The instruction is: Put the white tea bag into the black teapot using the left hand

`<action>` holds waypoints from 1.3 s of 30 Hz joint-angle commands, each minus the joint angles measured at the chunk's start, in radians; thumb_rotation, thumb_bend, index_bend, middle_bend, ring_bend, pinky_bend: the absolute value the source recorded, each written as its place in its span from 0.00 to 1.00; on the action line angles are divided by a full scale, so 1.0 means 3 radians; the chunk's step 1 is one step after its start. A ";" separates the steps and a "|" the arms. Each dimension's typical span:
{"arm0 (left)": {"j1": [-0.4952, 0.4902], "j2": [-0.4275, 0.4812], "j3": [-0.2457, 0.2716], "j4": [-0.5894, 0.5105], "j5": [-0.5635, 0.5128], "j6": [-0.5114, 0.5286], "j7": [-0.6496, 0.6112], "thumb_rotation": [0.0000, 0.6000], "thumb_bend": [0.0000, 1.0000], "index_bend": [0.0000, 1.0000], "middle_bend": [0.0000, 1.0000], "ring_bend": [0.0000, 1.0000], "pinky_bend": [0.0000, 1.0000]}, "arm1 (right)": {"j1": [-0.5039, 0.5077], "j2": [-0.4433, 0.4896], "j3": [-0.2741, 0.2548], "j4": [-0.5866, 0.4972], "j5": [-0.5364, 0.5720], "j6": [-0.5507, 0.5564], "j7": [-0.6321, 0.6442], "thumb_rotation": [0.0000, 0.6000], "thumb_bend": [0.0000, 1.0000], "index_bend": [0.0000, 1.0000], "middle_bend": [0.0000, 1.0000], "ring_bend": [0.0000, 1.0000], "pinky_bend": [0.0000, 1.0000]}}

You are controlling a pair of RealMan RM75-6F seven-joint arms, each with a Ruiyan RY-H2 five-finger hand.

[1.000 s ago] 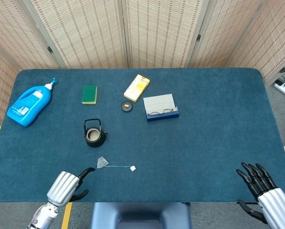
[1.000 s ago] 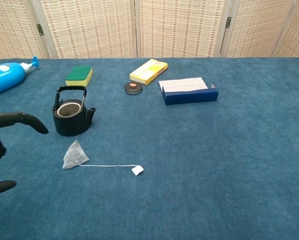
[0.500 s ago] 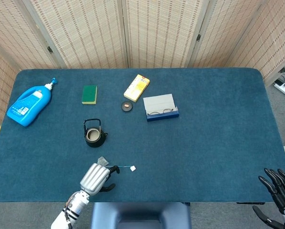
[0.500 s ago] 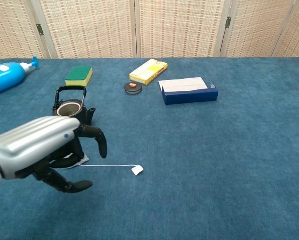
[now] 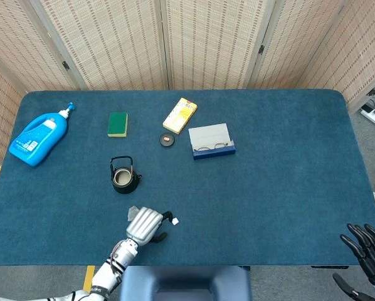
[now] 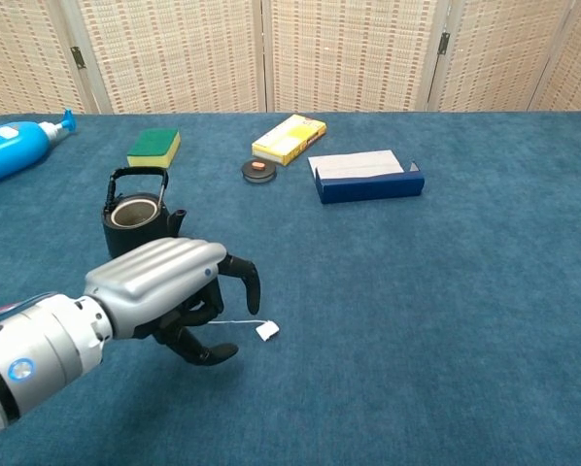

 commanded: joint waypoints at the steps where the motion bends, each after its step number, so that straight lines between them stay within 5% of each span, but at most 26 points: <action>1: -0.0063 -0.0057 -0.0019 0.0121 -0.0059 -0.0008 -0.0028 1.00 0.35 0.45 1.00 1.00 1.00 | -0.0001 0.0007 0.0004 0.0010 0.0021 0.0008 0.0037 1.00 0.31 0.00 0.00 0.00 0.00; 39: -0.0559 -0.0242 -0.0014 0.0463 -0.0679 -0.0166 0.0001 1.00 0.41 0.46 1.00 1.00 1.00 | 0.0040 0.0052 0.0048 -0.0018 0.0141 -0.0092 0.0156 1.00 0.31 0.00 0.00 0.00 0.00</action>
